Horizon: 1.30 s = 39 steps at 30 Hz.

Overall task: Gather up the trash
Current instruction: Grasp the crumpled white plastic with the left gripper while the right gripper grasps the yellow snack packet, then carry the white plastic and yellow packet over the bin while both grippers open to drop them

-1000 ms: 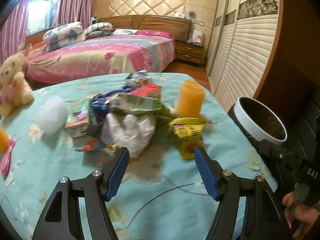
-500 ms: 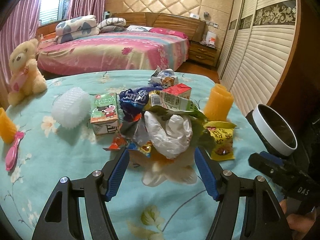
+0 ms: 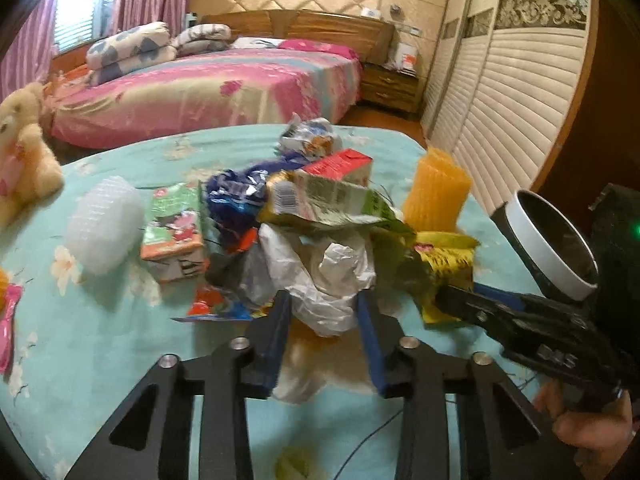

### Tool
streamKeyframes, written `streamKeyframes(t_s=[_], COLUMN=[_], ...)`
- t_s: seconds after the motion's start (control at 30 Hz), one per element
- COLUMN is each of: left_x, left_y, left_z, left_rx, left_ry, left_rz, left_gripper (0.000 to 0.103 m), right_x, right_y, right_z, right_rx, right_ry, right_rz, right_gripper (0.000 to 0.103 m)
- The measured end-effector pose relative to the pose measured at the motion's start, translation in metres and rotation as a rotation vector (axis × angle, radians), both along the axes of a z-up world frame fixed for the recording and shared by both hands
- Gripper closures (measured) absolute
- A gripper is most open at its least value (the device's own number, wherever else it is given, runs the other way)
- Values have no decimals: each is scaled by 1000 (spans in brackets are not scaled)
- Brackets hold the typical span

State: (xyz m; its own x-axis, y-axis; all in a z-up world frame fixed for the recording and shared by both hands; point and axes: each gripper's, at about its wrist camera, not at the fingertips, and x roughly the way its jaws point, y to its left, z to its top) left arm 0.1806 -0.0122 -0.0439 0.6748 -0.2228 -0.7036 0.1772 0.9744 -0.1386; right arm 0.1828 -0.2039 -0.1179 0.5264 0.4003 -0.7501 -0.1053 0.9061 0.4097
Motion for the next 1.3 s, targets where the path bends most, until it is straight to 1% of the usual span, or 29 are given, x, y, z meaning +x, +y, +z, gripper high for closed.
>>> streamKeyframes(t_s=[0.03, 0.07, 0.17, 0.4, 0.7, 1.0, 1.3], left_x=[0, -1, -5, -27, -40, -41, -31], left_y=[-1, -2, -2, -7, -32, -70, -110], left_z=[1, 2, 5, 11, 22, 26, 29], left_rx=[7, 11, 1, -32, -45, -46, -27], left_ry=[-7, -14, -25, -47, -62, -65, -73], left_rz=[-4, -7, -16, -49, -112, -176, -241], left_gripper=[76, 78, 84, 85, 86, 86, 85], right_x=[1, 0, -6, -29, -56, -73, -83], right_y=[0, -1, -5, -16, -54, -95, -132], right_z=[-3, -4, -2, 17, 33, 47, 59], right_rx=[1, 7, 16, 6, -15, -62, -81], right_ry=[13, 21, 13, -33, -59, -82, -107], right_rz=[0, -1, -5, -21, -101, -189, -261], right_gripper=[78, 86, 89, 91, 91, 91, 91])
